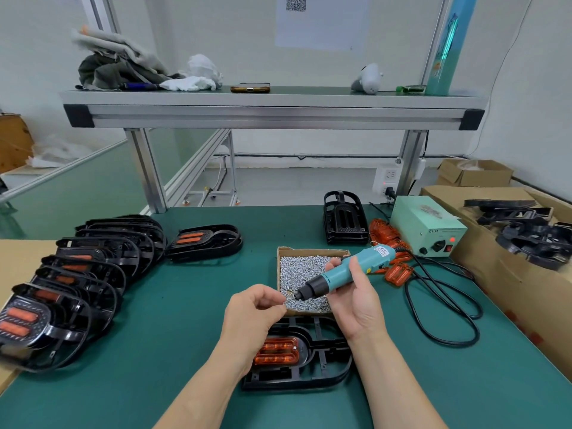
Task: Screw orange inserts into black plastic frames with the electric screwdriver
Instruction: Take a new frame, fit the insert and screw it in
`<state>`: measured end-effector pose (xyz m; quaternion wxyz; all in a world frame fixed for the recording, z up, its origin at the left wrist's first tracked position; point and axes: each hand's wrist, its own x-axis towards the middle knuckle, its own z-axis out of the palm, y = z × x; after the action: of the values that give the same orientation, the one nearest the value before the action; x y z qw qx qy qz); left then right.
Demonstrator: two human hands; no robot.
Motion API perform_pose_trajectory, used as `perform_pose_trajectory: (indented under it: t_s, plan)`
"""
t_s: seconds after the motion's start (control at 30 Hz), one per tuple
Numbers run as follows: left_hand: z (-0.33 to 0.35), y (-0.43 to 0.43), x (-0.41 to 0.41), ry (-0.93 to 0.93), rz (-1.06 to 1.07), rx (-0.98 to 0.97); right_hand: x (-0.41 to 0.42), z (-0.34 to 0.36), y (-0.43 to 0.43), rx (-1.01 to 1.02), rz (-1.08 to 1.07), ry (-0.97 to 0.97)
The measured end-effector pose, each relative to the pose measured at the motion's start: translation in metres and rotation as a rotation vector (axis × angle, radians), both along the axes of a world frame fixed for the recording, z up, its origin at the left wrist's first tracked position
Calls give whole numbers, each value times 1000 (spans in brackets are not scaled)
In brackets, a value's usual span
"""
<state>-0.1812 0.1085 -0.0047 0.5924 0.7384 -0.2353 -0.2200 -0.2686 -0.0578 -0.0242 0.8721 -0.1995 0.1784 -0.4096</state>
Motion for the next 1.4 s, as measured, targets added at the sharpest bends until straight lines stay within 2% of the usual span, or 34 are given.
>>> perform_pose_trajectory:
  t_s: [0.1, 0.23, 0.3, 0.4, 0.77, 0.87, 1.23, 1.33, 1.4]
  plan:
    - [0, 0, -1, -85, -1, 15, 0, -1, 0, -16, 7, -9]
    - [1, 1, -5, -335, 18, 69, 0, -2, 0, -48, 12, -18]
    - [1, 2, -7, -394, 21, 67, 0, -2, 0, -62, 7, -8]
    - [0, 2, -8, -408, 26, 38, 0, -2, 0, -65, -3, 12]
    - [-4, 3, -3, -285, -11, -2, 0, -2, 0, -27, -1, -15]
    - [-5, 2, -5, -359, 1, 6, 1, -3, -1, -46, -5, -3]
    - [-8, 0, -16, -952, -47, 108, 1, -1, 2, -174, -20, 41]
    - [-7, -1, -18, -952, -5, 116, 0, 1, 4, -232, -46, 69]
    - [-5, 0, -18, -863, -10, 95, 0, 2, 5, -237, -52, 77]
